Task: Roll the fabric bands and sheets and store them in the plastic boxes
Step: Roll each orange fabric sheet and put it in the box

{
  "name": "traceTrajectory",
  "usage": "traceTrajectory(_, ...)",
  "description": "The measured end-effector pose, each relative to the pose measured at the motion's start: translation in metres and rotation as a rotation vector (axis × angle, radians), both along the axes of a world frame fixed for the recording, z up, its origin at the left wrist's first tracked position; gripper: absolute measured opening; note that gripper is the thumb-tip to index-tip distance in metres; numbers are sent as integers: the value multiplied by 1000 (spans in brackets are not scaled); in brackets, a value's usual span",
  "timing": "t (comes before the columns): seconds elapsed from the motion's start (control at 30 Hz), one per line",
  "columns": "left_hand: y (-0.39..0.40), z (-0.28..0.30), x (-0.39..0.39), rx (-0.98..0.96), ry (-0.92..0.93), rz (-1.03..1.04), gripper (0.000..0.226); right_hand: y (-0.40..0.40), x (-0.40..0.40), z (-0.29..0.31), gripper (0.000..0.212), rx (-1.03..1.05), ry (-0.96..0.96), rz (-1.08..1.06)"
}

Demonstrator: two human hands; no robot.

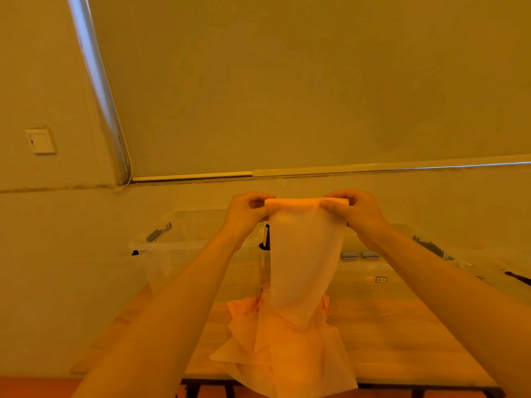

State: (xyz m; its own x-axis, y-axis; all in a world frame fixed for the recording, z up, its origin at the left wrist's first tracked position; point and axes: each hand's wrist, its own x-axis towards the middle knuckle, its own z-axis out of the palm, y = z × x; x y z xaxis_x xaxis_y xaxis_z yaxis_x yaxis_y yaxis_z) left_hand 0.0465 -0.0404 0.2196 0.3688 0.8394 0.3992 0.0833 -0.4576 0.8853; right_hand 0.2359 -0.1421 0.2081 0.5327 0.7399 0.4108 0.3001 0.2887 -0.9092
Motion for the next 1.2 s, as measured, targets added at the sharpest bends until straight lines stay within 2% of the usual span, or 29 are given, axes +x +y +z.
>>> traceTrajectory(0.27,1,-11,1,-56,3,27,24,-2,5,-12,28,-36,-28,47)
traceTrajectory(0.47,0,-20,4,-42,28,20,29,-1,3,-22,20,-47,6,14)
traceTrajectory(0.6,2,-24,4,-45,30,33,19,-2,0,-26,16,-58,8,3)
traceTrajectory(0.8,4,-28,1,-98,22,5,20,-5,6,-28,29,-70,-27,43)
traceTrajectory(0.93,2,-29,1,-92,-8,-17,24,-3,6,-29,24,-45,-3,28)
traceTrajectory(1.07,2,-31,5,-42,64,5,29,0,6,-30,19,-29,28,-11)
traceTrajectory(1.2,3,-31,7,-82,36,6,19,-1,8,-31,22,-62,-1,-18)
